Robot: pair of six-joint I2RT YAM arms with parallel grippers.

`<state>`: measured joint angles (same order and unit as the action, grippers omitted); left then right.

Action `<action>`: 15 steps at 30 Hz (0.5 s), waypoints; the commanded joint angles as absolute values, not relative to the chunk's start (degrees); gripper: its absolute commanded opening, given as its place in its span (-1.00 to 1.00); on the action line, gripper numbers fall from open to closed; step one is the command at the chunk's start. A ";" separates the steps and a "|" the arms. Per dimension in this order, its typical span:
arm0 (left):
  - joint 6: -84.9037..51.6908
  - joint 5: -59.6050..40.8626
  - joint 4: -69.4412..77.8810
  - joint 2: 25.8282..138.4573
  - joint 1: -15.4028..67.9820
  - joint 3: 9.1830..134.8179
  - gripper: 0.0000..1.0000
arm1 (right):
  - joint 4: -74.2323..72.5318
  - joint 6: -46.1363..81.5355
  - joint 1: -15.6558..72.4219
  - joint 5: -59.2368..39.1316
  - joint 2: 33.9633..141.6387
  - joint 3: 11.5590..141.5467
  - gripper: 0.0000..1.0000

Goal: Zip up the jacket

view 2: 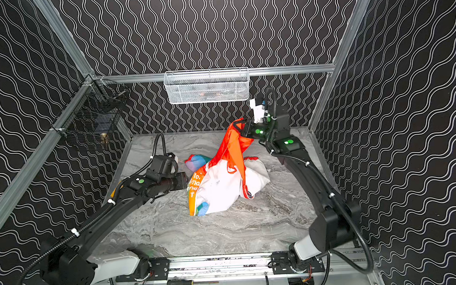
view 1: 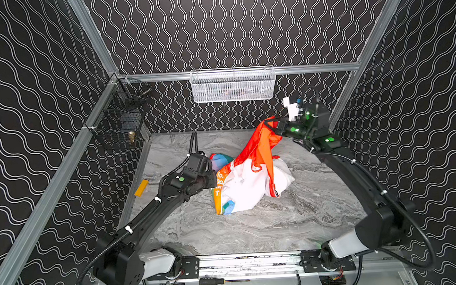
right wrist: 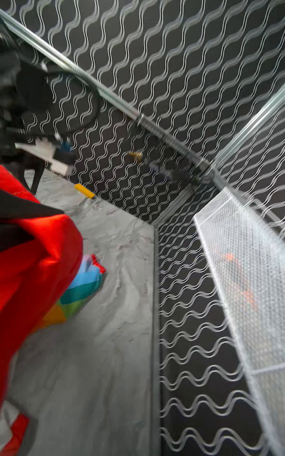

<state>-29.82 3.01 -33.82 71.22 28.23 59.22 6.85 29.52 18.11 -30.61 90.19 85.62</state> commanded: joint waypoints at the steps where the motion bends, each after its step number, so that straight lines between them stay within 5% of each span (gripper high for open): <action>1: -28.71 3.98 -34.79 69.98 28.16 59.88 0.14 | 6.27 29.91 19.71 -26.17 95.87 87.90 -0.97; 11: -29.65 -4.84 -26.22 73.43 32.46 58.28 0.30 | 16.85 34.29 23.47 -21.05 125.97 114.41 -0.90; 15: -30.65 -6.17 -22.67 77.77 36.70 59.35 0.32 | 20.87 35.65 23.55 -21.21 133.69 123.07 -0.63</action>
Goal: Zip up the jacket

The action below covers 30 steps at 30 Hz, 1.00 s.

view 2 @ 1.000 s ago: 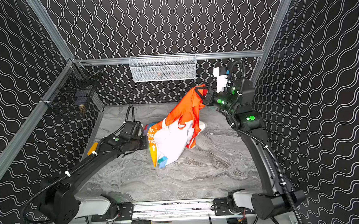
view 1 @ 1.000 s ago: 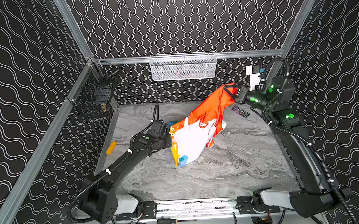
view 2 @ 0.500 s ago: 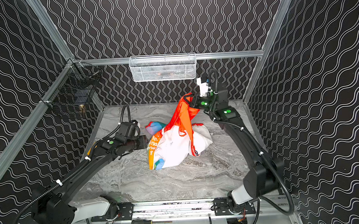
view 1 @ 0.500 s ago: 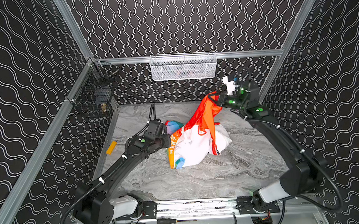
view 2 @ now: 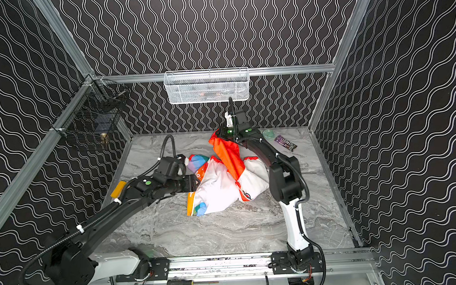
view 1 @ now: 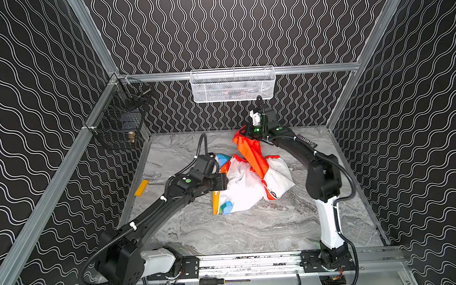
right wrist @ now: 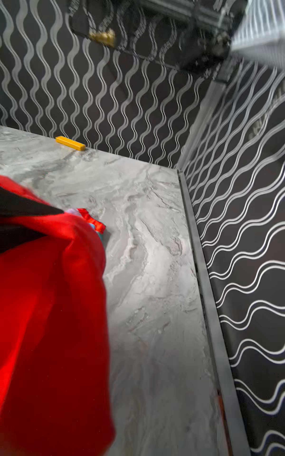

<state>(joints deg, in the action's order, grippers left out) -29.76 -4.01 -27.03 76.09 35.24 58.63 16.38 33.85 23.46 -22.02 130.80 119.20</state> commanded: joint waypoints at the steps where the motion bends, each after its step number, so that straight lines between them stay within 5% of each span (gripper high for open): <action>1: -31.10 -6.68 -21.61 79.08 37.55 59.68 0.33 | 21.49 35.32 23.55 -21.52 134.75 124.39 -0.48; 6: -33.16 -9.91 -17.23 84.65 39.63 61.89 0.33 | 22.09 31.64 23.14 -23.12 132.24 123.88 0.16; 11: -35.47 -12.94 -13.56 88.79 41.27 64.05 0.32 | 21.68 28.58 21.10 -22.99 123.15 117.00 0.40; 20: -40.89 -15.48 -8.00 95.63 46.01 65.20 0.29 | 22.54 26.20 14.06 -15.15 100.27 88.86 0.35; 30: -45.35 -17.61 -2.08 101.00 47.04 65.82 0.27 | 17.05 28.08 4.39 -18.28 84.54 54.60 0.36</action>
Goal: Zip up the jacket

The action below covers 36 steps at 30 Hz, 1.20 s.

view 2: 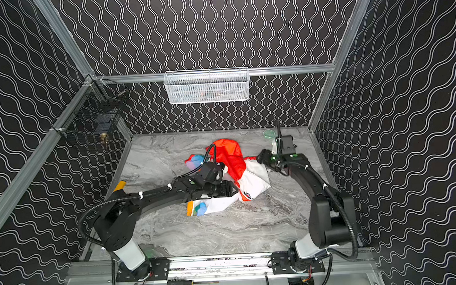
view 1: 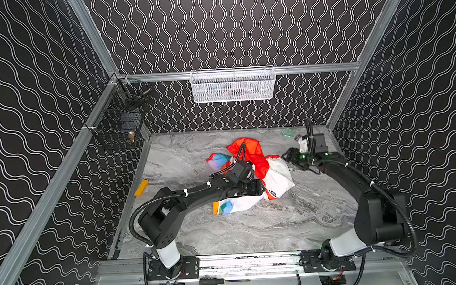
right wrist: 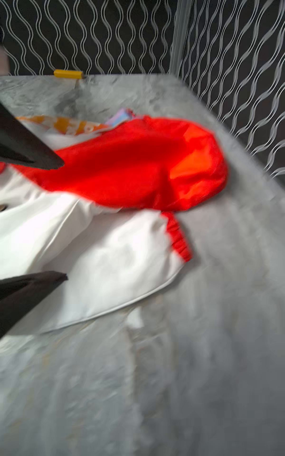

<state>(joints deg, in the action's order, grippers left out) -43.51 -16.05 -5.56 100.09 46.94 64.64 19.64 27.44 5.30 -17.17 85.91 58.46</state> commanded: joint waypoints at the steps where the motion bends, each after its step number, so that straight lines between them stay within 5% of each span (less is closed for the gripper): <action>1: -45.26 -17.73 -2.36 101.73 47.11 66.53 0.27 | 16.92 28.26 4.06 -18.41 84.23 52.87 0.37; 10: -44.67 -18.64 -1.99 106.03 47.27 69.69 0.15 | 10.70 31.23 2.81 -23.01 86.70 46.45 0.42; 15: -44.03 -18.55 -2.48 106.42 47.25 71.13 -0.38 | 7.62 32.79 2.81 -25.46 89.08 45.29 0.36; 20: -42.83 -18.11 -4.36 106.31 47.29 72.15 -0.86 | 5.36 33.85 2.81 -28.56 91.17 45.22 -0.23; 25: -41.08 -16.76 -7.03 105.05 47.20 73.40 -1.00 | 5.28 34.20 2.81 -30.06 90.09 46.20 -0.75; 30: -38.06 -14.42 -11.19 102.63 47.25 75.68 -1.00 | 8.55 33.18 2.81 -29.32 87.18 49.08 -0.98; 36: -34.50 -12.10 -15.77 100.44 47.11 78.78 -1.00 | 12.84 31.40 2.81 -28.57 84.69 53.85 -1.00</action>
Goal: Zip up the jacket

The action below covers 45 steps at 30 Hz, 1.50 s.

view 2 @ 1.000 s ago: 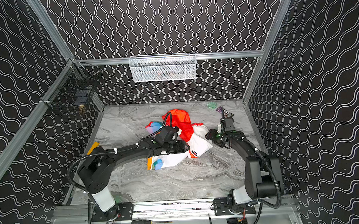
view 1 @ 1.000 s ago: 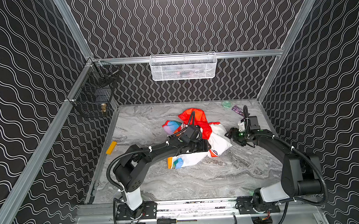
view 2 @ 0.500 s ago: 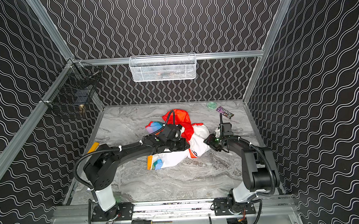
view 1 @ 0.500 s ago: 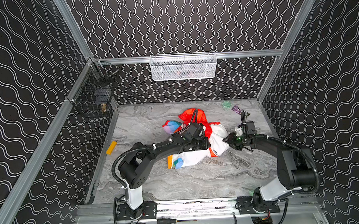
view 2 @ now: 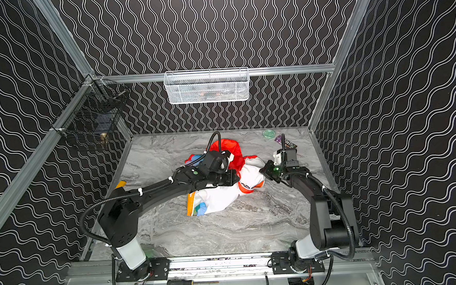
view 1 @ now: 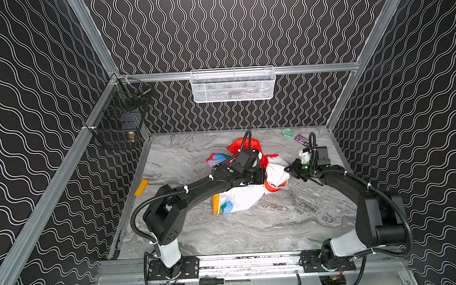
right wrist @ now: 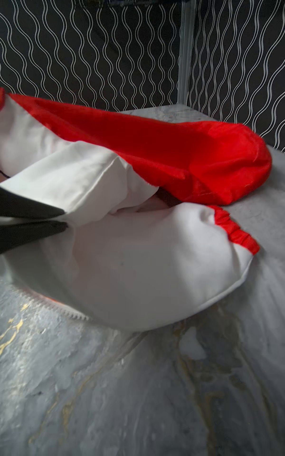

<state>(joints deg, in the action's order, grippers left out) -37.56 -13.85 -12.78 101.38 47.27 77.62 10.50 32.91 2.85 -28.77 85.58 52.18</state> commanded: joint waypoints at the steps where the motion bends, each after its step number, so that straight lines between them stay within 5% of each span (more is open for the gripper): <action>1: -33.97 -11.75 -16.44 100.04 47.15 79.21 -1.00 | 13.45 31.15 2.81 -28.41 84.36 54.63 -1.00; 17: -27.78 -7.66 -23.73 92.27 42.30 82.21 -1.00 | 18.61 27.61 2.81 -27.33 81.86 68.72 -0.96; 32: -27.85 -10.79 -25.52 89.60 32.89 78.77 -1.00 | 18.04 29.72 3.16 -30.72 98.96 75.87 -0.88; 38: -28.51 -13.52 -24.67 89.70 31.78 77.62 -1.00 | 21.46 27.14 3.34 -28.18 104.60 79.65 -0.50; 42: -31.59 -17.27 -20.54 90.35 31.93 74.85 -0.25 | 22.15 25.94 3.30 -26.22 104.49 79.59 -0.04; 45: -35.58 -20.13 -15.91 91.00 32.64 71.87 0.04 | 22.24 25.18 3.14 -23.70 102.44 77.72 0.16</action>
<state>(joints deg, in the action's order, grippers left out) -31.77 -16.05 -21.26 90.52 32.23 73.52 21.06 26.87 3.29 -26.63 104.18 78.59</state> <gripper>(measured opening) 0.517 0.571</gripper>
